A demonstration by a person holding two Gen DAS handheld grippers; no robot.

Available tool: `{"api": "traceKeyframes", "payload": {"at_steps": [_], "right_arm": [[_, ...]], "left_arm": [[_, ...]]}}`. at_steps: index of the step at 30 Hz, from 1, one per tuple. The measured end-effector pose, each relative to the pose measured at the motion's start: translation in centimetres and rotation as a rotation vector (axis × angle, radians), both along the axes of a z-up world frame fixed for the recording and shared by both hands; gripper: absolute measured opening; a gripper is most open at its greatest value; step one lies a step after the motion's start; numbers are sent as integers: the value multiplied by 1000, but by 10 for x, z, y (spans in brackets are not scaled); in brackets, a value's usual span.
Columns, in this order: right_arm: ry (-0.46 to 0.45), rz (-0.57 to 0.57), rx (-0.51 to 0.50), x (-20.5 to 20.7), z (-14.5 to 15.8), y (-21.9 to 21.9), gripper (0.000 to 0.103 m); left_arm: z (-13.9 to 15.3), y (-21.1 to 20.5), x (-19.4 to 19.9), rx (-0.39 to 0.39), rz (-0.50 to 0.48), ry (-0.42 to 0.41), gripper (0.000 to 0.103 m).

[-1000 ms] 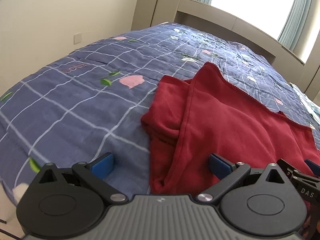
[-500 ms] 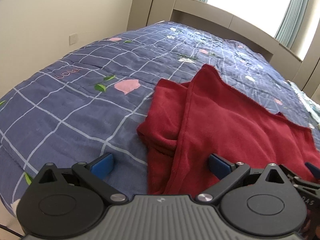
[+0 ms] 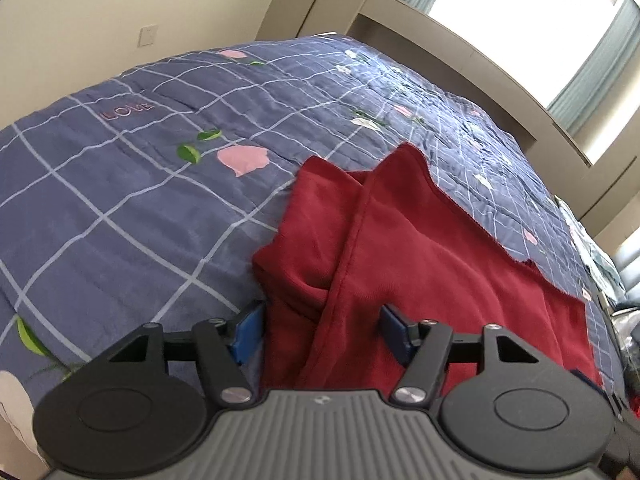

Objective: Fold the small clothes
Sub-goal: 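Grasp the folded shirt edge with the left gripper, then lift and fold the held edge over the shirt with the left gripper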

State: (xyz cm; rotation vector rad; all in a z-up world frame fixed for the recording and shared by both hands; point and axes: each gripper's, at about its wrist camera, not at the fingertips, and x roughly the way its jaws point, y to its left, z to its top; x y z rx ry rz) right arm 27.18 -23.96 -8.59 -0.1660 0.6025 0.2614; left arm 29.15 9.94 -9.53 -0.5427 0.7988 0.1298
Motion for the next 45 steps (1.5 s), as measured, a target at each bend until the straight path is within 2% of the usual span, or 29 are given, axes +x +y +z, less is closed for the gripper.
{"api": "traceKeyframes", "payload": {"at_steps": [1,3,4,5,9,14,19,27,33,37,41,45], "right_arm": [[-6,9,-23,-3,-1,0,103],[-24,18,-33,-9,-2,-2,103],[-27,14,-22,-11,-1,-4,102],[-25,6,-5,-11,1,-8,102],[-10,-36,60,-11,8,-28,103],[46,-77,105,-3,19,-55,103],[31,-108,117,-2,33,-77,103],[-9,-142,121,-10,45,-115,103],[-6,-229,108,-29,40,-160,102],[14,-309,90,-46,29,-190,103],[52,-373,110,-62,15,-216,103],[70,-397,153,-73,6,-229,102]], "left_arm": [[0,0,0,-2,9,1,58],[0,-1,1,-5,19,7,38],[0,-2,1,-6,24,6,33],[1,-3,1,-9,24,3,23],[9,-13,3,29,16,3,14],[33,-29,6,82,-16,-60,13],[57,-56,13,117,-56,-113,12],[105,-133,28,236,-263,-230,11],[134,-220,33,278,-476,-323,11],[130,-286,36,297,-639,-321,11],[102,-338,32,328,-776,-261,11],[73,-357,23,352,-828,-187,12]]}}
